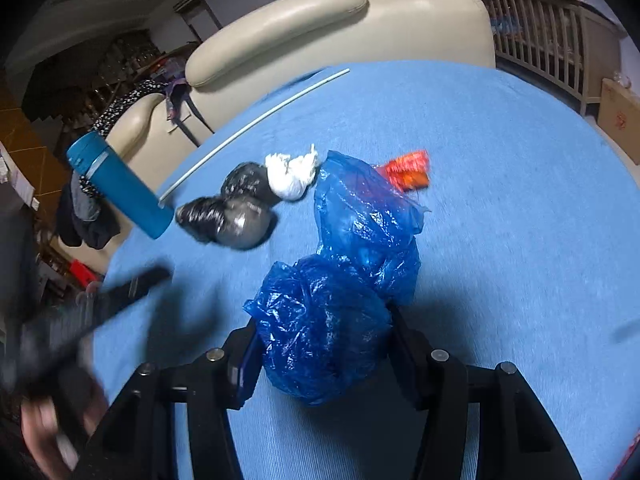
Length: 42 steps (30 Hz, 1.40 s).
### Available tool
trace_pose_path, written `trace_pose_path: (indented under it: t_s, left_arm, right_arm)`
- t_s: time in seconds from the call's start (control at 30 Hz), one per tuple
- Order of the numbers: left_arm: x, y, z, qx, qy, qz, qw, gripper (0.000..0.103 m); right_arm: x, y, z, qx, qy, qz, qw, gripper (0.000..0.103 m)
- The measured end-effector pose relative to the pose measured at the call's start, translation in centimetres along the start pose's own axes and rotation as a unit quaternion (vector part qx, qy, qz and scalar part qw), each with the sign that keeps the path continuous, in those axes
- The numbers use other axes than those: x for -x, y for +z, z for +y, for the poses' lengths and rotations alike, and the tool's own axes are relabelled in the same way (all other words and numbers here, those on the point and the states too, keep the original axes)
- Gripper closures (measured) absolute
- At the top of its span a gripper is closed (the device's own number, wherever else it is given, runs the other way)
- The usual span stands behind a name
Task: Collect trash
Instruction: 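Grasp the blue plastic bags with the right tool while the left tool grips the black bags, then carry the black bags and blue bags over the red wastebasket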
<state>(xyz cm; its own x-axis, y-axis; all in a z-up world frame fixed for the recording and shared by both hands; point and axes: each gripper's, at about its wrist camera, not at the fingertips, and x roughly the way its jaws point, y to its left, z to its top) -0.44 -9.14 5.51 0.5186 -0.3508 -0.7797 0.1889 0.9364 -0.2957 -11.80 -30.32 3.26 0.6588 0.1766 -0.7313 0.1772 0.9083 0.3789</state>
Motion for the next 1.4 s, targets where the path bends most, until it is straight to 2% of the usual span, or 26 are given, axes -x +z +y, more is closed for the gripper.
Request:
trace_pose_path:
  t_s: [0.13,0.23,0.43,0.53,0.6,0.63,0.67,0.7,0.73,0.87,1.03,1.13,1.2,1.27,1.37,1.4]
  left_arm:
    - [-1.5,1.9,-1.6,0.044,-0.014,0.011,0.9989,0.027]
    - [-2.5,2.5,-3.6,0.045,0.007,0.001,0.9989,0.027]
    - [-6.0,3.8,-5.4,0.054,0.055,0.016,0.9969,0.027]
    - [-8.0,3.9,-5.1,0.057,0.077,0.041,0.9946,0.027]
    - [-9.3,3.6,-4.5,0.063,0.073,0.067,0.9931,0.029]
    - [-9.1,3.4,-4.5,0.056,0.073,0.052,0.9944,0.032]
    - [-9.1,3.2,-4.4,0.044,0.078,0.050,0.9948,0.056]
    - [-9.2,3.0,-4.1,0.040,0.069,0.056,0.9952,0.070]
    - [-9.1,2.8,-3.8,0.038,0.063,0.054,0.9958,0.073]
    - [-7.8,1.0,-2.3,0.021,0.060,0.050,0.9968,0.075]
    - [-5.6,-2.0,-1.7,-0.012,0.072,0.044,0.9964,0.076]
    - [-4.5,-3.6,-1.2,-0.016,0.075,0.044,0.9961,0.075]
    - [-4.3,-4.5,-0.7,-0.012,0.065,0.060,0.9960,0.071]
    - [-3.9,-5.0,-0.8,-0.005,0.056,0.057,0.9968,0.067]
    - [-3.6,-6.0,-0.4,-0.008,0.059,0.050,0.9970,0.067]
    - [-3.6,-6.1,-0.3,-0.009,0.057,0.051,0.9970,0.070]
  right_arm:
    - [-0.2,-0.9,-0.4,-0.005,0.006,0.004,1.000,0.045]
    - [-0.1,-1.0,-0.5,-0.003,0.010,0.000,1.000,0.045]
    - [1.5,-1.3,-0.6,0.014,0.005,-0.015,1.000,0.045]
    - [2.4,-1.7,-1.3,0.013,0.003,-0.018,1.000,0.045]
    - [2.8,-1.9,-1.6,0.009,0.003,-0.020,1.000,0.045]
    - [3.0,-1.9,-1.8,0.008,0.004,-0.020,1.000,0.045]
    - [3.1,-2.0,-1.8,0.008,0.005,-0.021,1.000,0.045]
    - [3.2,-1.9,-1.7,0.009,0.005,-0.022,1.000,0.045]
    - [3.2,-1.9,-1.5,0.010,0.005,-0.023,1.000,0.045]
    - [4.0,-2.2,-1.0,0.015,0.013,-0.030,0.999,0.045]
    - [4.5,-3.0,-0.3,0.026,0.016,-0.031,0.999,0.045]
    - [4.8,-3.7,0.0,0.029,0.017,-0.029,0.999,0.045]
    - [5.1,-4.0,0.1,0.030,0.018,-0.028,0.999,0.045]
    - [5.5,-4.4,0.3,0.033,0.019,-0.030,0.999,0.045]
    - [5.9,-4.7,0.6,0.035,0.020,-0.032,0.999,0.045]
    - [6.0,-4.8,0.6,0.036,0.020,-0.032,0.999,0.045]
